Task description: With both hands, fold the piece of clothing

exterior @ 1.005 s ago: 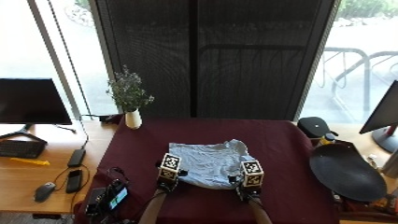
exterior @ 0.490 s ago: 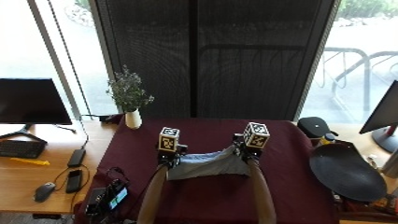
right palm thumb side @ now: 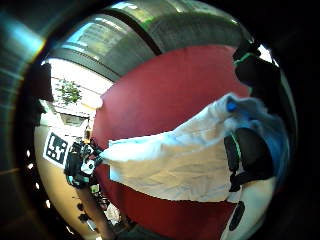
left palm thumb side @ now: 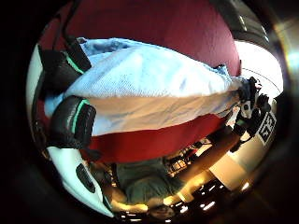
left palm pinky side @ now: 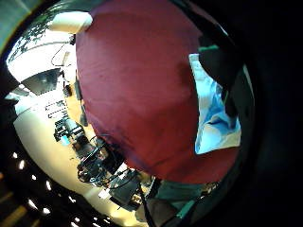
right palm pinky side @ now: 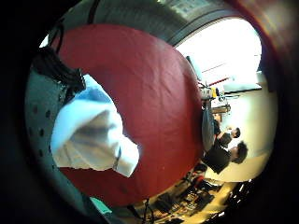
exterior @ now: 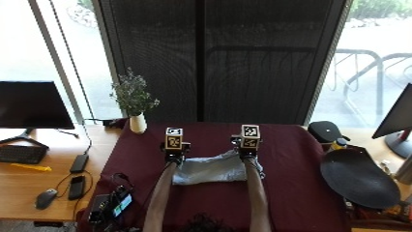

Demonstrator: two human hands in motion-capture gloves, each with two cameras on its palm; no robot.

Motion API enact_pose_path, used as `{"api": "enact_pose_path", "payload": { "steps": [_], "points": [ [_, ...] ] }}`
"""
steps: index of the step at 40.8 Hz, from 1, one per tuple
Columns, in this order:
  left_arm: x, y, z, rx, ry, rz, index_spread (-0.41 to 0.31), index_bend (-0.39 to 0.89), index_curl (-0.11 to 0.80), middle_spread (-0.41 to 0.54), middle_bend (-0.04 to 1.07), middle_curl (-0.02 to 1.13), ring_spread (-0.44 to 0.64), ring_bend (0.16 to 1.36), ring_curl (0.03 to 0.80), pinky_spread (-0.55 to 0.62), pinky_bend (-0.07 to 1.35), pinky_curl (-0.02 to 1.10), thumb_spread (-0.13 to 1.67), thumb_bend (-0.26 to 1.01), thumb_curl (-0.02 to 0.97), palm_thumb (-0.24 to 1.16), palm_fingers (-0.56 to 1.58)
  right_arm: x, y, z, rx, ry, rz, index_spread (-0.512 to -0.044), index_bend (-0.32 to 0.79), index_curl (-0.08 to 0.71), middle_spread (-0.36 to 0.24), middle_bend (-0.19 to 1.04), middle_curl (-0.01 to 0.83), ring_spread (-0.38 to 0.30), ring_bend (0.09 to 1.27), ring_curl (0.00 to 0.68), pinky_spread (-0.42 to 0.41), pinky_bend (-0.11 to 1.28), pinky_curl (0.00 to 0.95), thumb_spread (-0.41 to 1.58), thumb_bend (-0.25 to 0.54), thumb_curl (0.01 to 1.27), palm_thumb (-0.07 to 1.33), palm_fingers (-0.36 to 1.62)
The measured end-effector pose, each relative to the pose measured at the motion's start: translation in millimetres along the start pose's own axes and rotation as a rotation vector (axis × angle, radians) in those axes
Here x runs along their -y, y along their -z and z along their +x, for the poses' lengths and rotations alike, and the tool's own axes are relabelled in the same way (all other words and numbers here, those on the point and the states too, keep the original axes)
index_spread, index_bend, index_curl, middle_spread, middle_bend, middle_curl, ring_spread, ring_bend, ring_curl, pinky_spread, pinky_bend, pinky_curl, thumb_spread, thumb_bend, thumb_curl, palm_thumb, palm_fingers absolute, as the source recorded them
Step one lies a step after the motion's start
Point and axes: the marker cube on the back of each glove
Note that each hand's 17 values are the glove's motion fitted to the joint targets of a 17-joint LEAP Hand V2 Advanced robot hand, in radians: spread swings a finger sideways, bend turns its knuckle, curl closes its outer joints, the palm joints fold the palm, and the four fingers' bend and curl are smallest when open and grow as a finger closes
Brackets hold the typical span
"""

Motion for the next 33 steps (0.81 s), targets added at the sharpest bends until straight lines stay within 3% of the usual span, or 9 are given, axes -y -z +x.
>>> {"api": "enact_pose_path", "payload": {
  "steps": [3,7,13,17,20,22,26,29,33],
  "points": [
    [7,-5,-6,-0.015,0.044,0.001,-0.290,0.24,0.518,-0.332,0.52,0.54,-0.35,0.71,0.439,0.02,0.11,0.13,1.19,-0.01,0.323,0.69,1.05,8,-1,7,0.050,0.002,0.081,-0.308,0.10,0.178,-0.209,0.34,0.464,-0.221,0.70,0.449,-0.147,0.50,0.372,1.06,-0.019,0.44,1.08,1.01],
    [6,5,-9,-0.013,0.044,0.243,-0.275,0.21,0.519,-0.308,0.46,0.53,-0.32,0.66,0.435,0.05,0.15,0.14,1.19,-0.01,0.322,0.69,0.96,21,14,28,0.122,-0.022,0.282,-0.309,0.11,0.195,-0.198,0.28,0.452,-0.212,0.65,0.442,-0.128,0.51,0.380,1.06,-0.016,0.44,1.08,0.96],
    [-20,5,-1,-0.003,0.019,0.392,-0.240,0.13,0.493,-0.268,0.36,0.51,-0.27,0.62,0.423,0.07,0.19,0.17,1.18,-0.03,0.317,0.64,0.86,-19,-19,84,0.174,-0.230,0.023,-0.304,0.06,0.178,-0.188,0.15,0.412,-0.211,0.59,0.415,-0.203,0.70,0.407,1.07,-0.020,0.45,1.05,0.99],
    [-27,-6,-2,0.090,0.050,0.469,-0.216,0.11,0.463,-0.244,0.29,0.49,-0.24,0.60,0.416,0.08,0.23,0.20,1.17,-0.04,0.311,0.59,0.80,-40,-33,106,0.273,-0.349,-0.008,-0.295,0.10,0.197,-0.155,0.15,0.404,-0.152,0.54,0.419,-0.132,0.67,0.425,1.13,-0.045,0.43,0.97,0.78],
    [-19,-18,11,0.073,-0.003,0.550,-0.202,0.11,0.447,-0.227,0.25,0.47,-0.21,0.59,0.407,0.09,0.25,0.22,1.16,-0.04,0.309,0.57,0.78,-58,-32,112,0.277,-0.430,-0.019,-0.291,0.11,0.203,-0.113,0.15,0.393,-0.108,0.52,0.415,-0.065,0.66,0.425,1.17,-0.055,0.41,0.87,0.67],
    [-12,-30,20,0.052,-0.037,0.579,-0.191,0.12,0.440,-0.200,0.19,0.46,-0.18,0.56,0.402,0.09,0.29,0.24,1.16,-0.04,0.305,0.54,0.72,-80,-34,109,0.252,-0.489,-0.141,-0.281,0.05,0.183,-0.086,0.11,0.374,-0.084,0.54,0.414,-0.037,0.71,0.428,1.19,-0.099,0.38,0.74,0.59],
    [-6,-60,34,0.007,-0.057,0.500,-0.171,0.12,0.427,-0.153,0.13,0.44,-0.12,0.53,0.397,0.10,0.37,0.28,1.17,-0.03,0.301,0.51,0.62,-114,-63,101,0.194,-0.583,-0.491,-0.272,0.01,0.141,-0.061,0.12,0.349,-0.072,0.63,0.415,-0.037,0.79,0.424,1.22,-0.079,0.35,0.59,0.60],
    [9,-72,37,-0.010,-0.054,0.523,-0.156,0.13,0.419,-0.116,0.10,0.41,-0.07,0.52,0.393,0.10,0.44,0.31,1.24,0.00,0.297,0.53,0.54,-107,-78,100,0.180,-0.565,-0.435,-0.262,-0.07,0.087,-0.053,0.13,0.337,-0.084,0.75,0.432,-0.073,0.89,0.433,1.22,-0.078,0.32,0.48,0.65],
    [2,-92,40,-0.047,-0.042,0.351,-0.135,0.14,0.409,-0.084,0.10,0.38,-0.01,0.51,0.385,0.12,0.50,0.34,1.33,0.00,0.284,0.53,0.46,-102,-92,97,0.171,-0.556,-0.417,-0.262,-0.10,0.032,-0.029,0.23,0.365,-0.099,0.86,0.457,-0.118,0.92,0.437,1.23,-0.046,0.31,0.43,0.75]
  ]
}}
